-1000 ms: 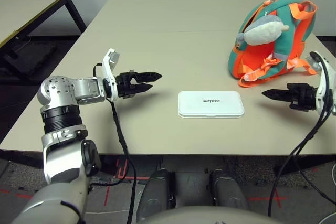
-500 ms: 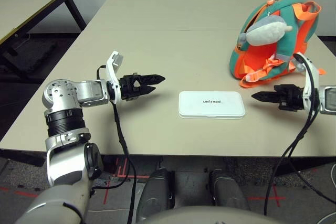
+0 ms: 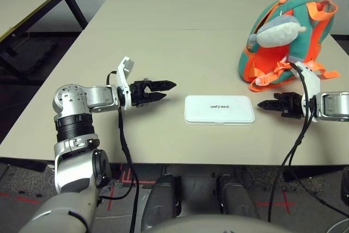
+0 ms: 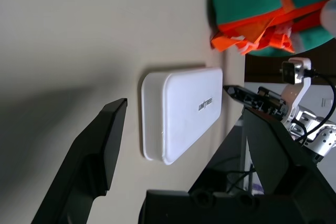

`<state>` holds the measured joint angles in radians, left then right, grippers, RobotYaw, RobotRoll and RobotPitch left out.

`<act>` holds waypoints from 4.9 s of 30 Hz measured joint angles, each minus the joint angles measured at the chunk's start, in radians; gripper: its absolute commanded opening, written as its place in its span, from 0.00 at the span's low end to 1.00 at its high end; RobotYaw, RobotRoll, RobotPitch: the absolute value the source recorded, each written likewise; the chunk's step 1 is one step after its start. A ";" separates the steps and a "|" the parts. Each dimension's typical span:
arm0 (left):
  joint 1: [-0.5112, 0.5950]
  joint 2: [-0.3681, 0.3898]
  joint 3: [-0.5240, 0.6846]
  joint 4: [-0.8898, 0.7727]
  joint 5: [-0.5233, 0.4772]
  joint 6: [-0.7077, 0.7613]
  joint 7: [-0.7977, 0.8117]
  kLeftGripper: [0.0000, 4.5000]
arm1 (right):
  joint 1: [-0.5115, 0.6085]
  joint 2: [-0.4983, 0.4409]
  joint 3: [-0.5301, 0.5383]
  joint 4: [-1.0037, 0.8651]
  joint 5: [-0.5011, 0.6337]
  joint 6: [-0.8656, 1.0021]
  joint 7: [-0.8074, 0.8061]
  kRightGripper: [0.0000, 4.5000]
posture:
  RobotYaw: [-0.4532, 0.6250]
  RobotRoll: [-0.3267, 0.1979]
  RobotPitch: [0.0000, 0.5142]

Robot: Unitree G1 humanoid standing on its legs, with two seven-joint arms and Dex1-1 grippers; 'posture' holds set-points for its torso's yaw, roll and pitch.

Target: Put the pencil case into the backpack and zip it.

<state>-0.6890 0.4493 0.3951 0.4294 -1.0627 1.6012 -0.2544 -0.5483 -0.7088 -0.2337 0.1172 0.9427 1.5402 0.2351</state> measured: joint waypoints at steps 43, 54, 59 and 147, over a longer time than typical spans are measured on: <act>-0.006 0.043 -0.415 0.085 0.029 -0.018 -0.360 0.96 | -0.040 0.320 -0.021 -0.117 -0.287 0.007 0.019 0.00 | 0.42 0.62 0.17; 0.017 0.059 -0.454 0.042 -0.024 0.007 -0.405 0.32 | -0.055 0.334 -0.026 -0.111 -0.324 -0.019 0.029 0.00 | 0.43 0.62 0.15; 0.015 0.056 -0.432 0.022 0.002 0.007 -0.407 0.32 | -0.058 0.328 -0.031 -0.120 -0.322 -0.022 0.049 0.09 | 0.44 0.62 0.15; -0.015 0.011 0.035 -0.242 0.208 -0.024 -0.176 0.32 | -0.130 -0.161 -0.002 -0.140 -0.433 -0.486 0.405 0.04 | 0.39 0.62 0.20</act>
<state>-0.7040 0.4599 0.4302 0.1870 -0.8551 1.5772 -0.4303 -0.6781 -0.8693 -0.2356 -0.0227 0.5099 1.0545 0.6398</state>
